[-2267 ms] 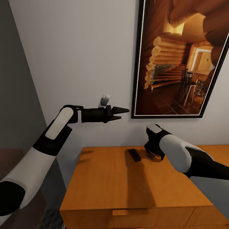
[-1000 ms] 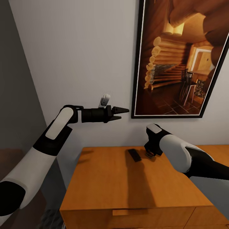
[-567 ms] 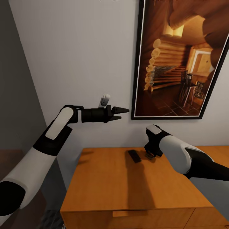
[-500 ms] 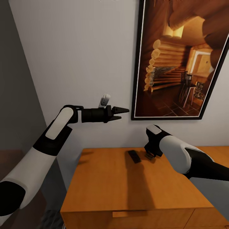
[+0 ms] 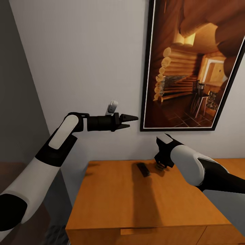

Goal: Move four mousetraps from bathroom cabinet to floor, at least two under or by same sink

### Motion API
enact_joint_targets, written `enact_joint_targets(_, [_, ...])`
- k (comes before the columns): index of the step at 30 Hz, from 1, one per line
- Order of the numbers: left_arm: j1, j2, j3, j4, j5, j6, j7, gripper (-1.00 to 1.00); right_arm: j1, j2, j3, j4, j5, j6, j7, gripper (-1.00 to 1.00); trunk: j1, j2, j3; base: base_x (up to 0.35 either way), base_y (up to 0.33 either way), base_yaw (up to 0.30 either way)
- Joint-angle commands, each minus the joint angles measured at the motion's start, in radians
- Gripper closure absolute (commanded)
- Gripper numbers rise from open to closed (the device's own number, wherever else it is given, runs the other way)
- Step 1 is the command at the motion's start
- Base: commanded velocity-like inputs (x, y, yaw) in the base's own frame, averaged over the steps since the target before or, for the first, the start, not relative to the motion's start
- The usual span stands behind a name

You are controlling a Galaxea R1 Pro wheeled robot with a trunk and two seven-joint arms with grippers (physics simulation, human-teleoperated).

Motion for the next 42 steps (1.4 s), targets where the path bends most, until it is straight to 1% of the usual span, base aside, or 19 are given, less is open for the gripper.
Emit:
enact_joint_targets(1, [-0.001,0.001,-0.001,0.000,0.006,0.001,0.005,-1.00,0.000,0.000,-0.008,-0.002,0.004,0.005,-0.004,1.00,0.000,-0.001,-0.001,0.000,0.000,0.000])
enact_joint_targets(13, [-0.001,0.001,-0.001,0.001,0.005,0.001,0.005,-1.00,0.000,-0.001,-0.008,-0.002,0.004,0.005,-0.004,1.00,0.000,-0.001,-0.001,-0.017,0.000,0.000])
enact_joint_targets(30, [-0.001,-0.001,-0.003,0.004,0.005,0.001,0.006,-1.00,0.000,-0.001,-0.008,-0.002,0.004,0.005,-0.004,1.00,0.000,-0.001,-0.001,-0.249,-0.085,0.000])
enact_joint_targets(42, [-0.001,-0.001,-0.003,0.009,0.003,0.000,0.009,-1.00,0.000,-0.001,-0.007,-0.002,0.004,0.005,-0.004,1.00,0.000,-0.001,-0.001,-0.046,-0.030,0.000])
